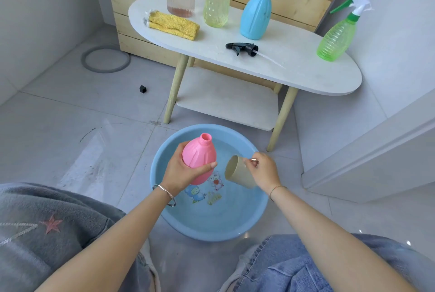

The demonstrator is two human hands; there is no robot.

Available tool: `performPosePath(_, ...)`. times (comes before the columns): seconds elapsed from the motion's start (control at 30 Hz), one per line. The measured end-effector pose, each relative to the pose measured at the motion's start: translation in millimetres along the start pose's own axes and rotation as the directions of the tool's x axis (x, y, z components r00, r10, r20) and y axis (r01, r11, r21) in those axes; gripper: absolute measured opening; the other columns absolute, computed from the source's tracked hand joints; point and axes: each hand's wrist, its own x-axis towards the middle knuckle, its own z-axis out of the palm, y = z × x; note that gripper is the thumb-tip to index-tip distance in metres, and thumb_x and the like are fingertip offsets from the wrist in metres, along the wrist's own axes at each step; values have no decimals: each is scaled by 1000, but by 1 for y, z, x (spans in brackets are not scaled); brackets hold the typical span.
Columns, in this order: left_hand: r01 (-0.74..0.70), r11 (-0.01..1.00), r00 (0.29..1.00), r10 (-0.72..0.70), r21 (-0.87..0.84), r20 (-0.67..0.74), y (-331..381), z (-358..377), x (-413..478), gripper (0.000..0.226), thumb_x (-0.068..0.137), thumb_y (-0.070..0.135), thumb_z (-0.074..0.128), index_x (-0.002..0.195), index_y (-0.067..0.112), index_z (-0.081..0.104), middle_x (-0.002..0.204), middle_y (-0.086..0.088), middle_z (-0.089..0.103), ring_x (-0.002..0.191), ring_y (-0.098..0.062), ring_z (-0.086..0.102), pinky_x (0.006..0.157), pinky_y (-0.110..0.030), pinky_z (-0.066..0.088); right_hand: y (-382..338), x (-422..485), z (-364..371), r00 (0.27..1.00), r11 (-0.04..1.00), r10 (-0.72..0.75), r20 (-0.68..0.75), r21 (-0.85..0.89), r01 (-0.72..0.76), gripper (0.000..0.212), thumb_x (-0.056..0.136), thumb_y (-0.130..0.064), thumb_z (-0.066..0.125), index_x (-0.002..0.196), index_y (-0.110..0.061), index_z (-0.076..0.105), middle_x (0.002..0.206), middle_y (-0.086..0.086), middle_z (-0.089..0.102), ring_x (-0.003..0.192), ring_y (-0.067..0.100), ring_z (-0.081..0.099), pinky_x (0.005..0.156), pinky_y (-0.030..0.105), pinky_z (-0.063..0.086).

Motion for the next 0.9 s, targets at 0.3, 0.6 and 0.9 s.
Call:
performPosePath(0.3, 1, 1000, 999, -1, 1, -53, 1, -6, 3, 75, 60, 34, 90, 121, 33, 46, 108, 20, 55, 97, -1, 56, 68, -10, 43, 23, -24, 52, 970, 871, -25, 240, -471, 139, 34, 95, -28, 49, 66, -21, 33, 95, 8, 57, 100, 28, 50, 75, 29, 25)
performPosePath(0.6, -1, 1000, 998, 1, 11, -56, -1, -8, 5, 78, 57, 38, 92, 121, 34, 47, 109, 22, 55, 99, 1, 56, 67, -9, 45, 18, -32, 78, 906, 895, 66, 417, -426, 131, 19, 96, -28, 47, 87, -14, 56, 90, 3, 49, 104, 28, 47, 80, 32, 30)
performPosePath(0.9, -5, 1000, 997, 3, -25, -77, 2, -10, 3, 85, 51, 46, 92, 122, 32, 48, 111, 17, 57, 101, -4, 58, 71, -12, 45, 8, -31, 60, 920, 890, 336, 201, 252, -380, 37, 79, -9, 62, 55, -15, 35, 53, -3, 29, 55, 15, 27, 48, 24, 24)
